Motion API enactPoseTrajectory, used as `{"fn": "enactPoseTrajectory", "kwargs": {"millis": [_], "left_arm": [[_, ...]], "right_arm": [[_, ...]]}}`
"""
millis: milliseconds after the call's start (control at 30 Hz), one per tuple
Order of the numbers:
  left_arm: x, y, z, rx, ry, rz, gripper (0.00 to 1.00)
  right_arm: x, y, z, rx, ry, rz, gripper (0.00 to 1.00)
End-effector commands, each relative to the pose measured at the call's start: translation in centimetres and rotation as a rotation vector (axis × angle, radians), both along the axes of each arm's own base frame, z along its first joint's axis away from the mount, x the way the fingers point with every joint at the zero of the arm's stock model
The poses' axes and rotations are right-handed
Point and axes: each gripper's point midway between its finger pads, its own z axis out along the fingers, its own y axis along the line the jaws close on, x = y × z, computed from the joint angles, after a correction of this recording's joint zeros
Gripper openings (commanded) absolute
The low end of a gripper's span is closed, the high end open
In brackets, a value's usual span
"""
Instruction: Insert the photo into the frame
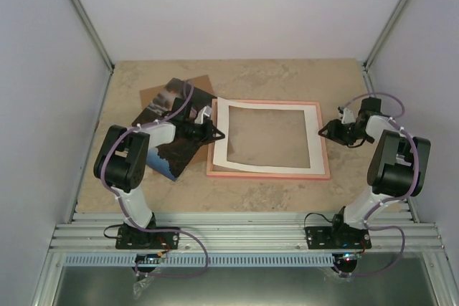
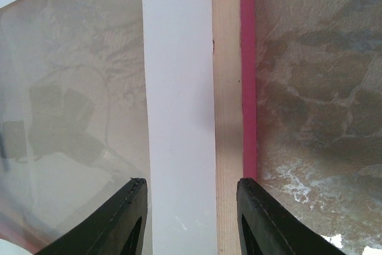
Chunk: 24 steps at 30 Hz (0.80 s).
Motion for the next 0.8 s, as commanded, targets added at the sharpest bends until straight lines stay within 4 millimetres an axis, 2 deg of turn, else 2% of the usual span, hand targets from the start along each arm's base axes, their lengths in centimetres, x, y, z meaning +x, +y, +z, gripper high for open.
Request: {"fn": "enactPoseTrajectory", "kwargs": {"millis": [0,67,200,433,600,700,767], "left_arm": [[0.1,-0.3,-0.2,0.029,-0.002,-0.014,0.0],[0.2,-0.1,0.0,0.051,-0.015,-0.012,0.07],[0.6,0.8,0.7,0.12,-0.052,0.01,0.37],[0.2,2.0,1.4,0.248,-0.083,0.042,0.71],[0.6,3.9,1.8,0.372,-0.136,0.09,0.8],[1.3,5.4,2.4,0.466,-0.195,0.113,0.79],[1.3,5.1,2.6,0.468,-0.239,0.052,0.73]], "right_arm": [[0.0,0.2,0.0,0.022,-0.007,0.001,0.43],[0.1,0.2,0.2,0.018,-0.013,0.008,0.42],[0.4,0.1,0.8,0.01,-0.032,0.027,0.42],[1.3,-0.1,2.0,-0.006,-0.074,0.042,0.41],[1.7,-0.1,3.3,-0.035,-0.135,0.078,0.41],[1.7,0.8,3.9,-0.034,-0.167,0.117,0.41],[1.7,1.8,4.3,-0.026,-0.185,0.15,0.41]]}}
